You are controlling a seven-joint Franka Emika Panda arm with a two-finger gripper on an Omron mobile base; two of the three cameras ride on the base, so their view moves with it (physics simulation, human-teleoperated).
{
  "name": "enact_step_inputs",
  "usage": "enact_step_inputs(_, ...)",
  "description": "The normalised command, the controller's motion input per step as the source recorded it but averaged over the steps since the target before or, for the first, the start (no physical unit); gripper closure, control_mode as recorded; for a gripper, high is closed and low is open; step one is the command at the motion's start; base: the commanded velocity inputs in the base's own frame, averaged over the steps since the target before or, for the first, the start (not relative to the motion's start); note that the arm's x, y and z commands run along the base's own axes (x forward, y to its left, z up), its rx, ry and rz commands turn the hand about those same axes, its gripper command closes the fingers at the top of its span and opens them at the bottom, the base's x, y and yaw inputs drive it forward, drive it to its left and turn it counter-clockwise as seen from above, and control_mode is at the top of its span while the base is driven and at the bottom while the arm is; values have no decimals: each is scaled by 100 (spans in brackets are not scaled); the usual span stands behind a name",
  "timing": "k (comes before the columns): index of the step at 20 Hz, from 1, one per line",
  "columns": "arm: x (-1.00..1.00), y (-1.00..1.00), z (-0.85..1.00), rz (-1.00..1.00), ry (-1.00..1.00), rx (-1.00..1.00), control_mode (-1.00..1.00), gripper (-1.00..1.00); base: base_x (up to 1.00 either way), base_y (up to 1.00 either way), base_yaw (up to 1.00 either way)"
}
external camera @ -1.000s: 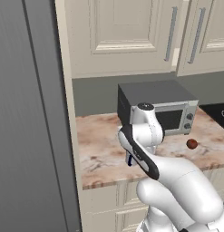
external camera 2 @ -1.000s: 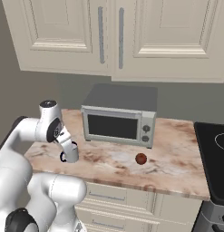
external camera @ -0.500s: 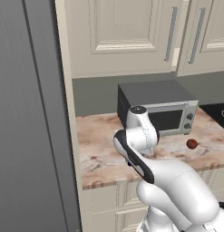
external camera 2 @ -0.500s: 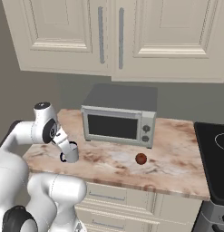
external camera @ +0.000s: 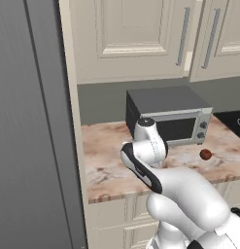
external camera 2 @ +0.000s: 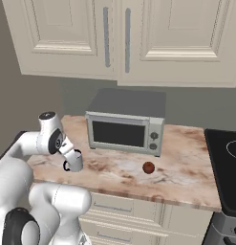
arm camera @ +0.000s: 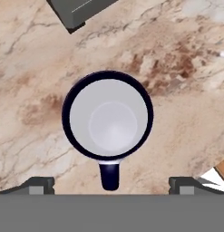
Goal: Pick the mug from the counter and place it inside the microwave. Then close the microwave.
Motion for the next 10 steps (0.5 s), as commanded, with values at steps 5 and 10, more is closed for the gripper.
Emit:
enact_step_inputs(5, 1, 2, -1, 0, 0, 0, -100, -100, 0, 0, 0)
enact_step_inputs(10, 0, 15, -7, 0, 0, 0, -100, -100, 0, 0, 0)
